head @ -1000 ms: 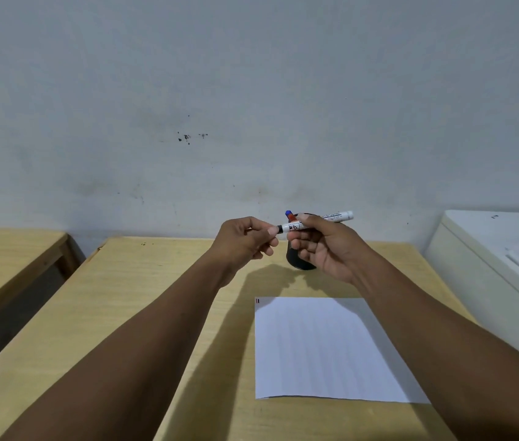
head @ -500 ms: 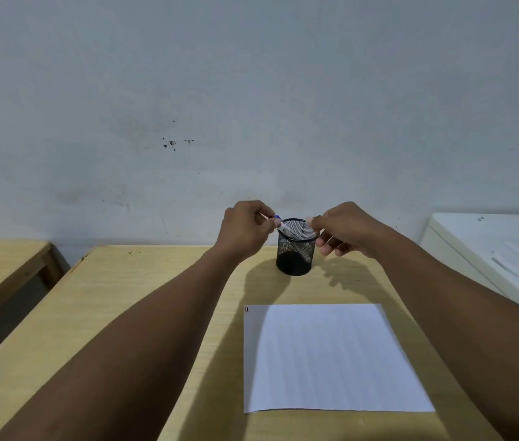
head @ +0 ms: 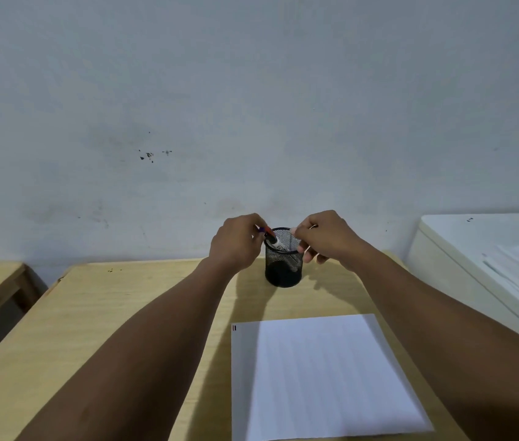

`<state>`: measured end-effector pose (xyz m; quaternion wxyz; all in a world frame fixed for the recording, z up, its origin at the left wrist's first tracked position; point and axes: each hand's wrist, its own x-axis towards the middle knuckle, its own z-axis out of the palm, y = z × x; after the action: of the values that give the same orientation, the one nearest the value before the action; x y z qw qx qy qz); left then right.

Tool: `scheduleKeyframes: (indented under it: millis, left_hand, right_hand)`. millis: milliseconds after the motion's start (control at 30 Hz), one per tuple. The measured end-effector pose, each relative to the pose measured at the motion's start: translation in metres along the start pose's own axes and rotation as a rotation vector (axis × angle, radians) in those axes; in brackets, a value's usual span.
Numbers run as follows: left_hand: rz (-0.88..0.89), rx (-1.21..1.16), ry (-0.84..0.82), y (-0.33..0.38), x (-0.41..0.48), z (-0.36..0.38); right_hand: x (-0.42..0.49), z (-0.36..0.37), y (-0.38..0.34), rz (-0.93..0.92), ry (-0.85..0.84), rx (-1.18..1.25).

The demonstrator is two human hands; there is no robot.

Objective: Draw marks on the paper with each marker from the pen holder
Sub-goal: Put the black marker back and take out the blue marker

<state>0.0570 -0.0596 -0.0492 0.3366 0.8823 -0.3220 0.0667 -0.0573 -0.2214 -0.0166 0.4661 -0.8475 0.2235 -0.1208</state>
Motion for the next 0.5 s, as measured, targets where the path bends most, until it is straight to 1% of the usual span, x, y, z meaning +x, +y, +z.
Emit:
scheduleKeyframes:
  millis: [100,233,333,433,500]
  left_hand:
    - [0.025,0.008,0.040,-0.001,0.003,-0.008]
    - [0.023,-0.102,0.138,0.001,0.002,-0.030]
    - [-0.028,-0.173,0.215,0.004,-0.005,-0.057]
    - [-0.096,-0.353,0.273,0.003,-0.020,-0.084]
    - [-0.145,-0.532,0.240,0.000,-0.035,-0.097]
  right_hand:
    - [0.001,0.002,-0.001,-0.006,0.003,0.003]
    - [-0.004,0.004,-0.010,-0.025,0.005,0.035]
    - [-0.013,0.009,-0.023,-0.044,-0.016,0.092]
    - [-0.027,0.019,-0.042,-0.020,-0.090,0.160]
    - [-0.039,0.032,-0.053,0.021,-0.163,0.220]
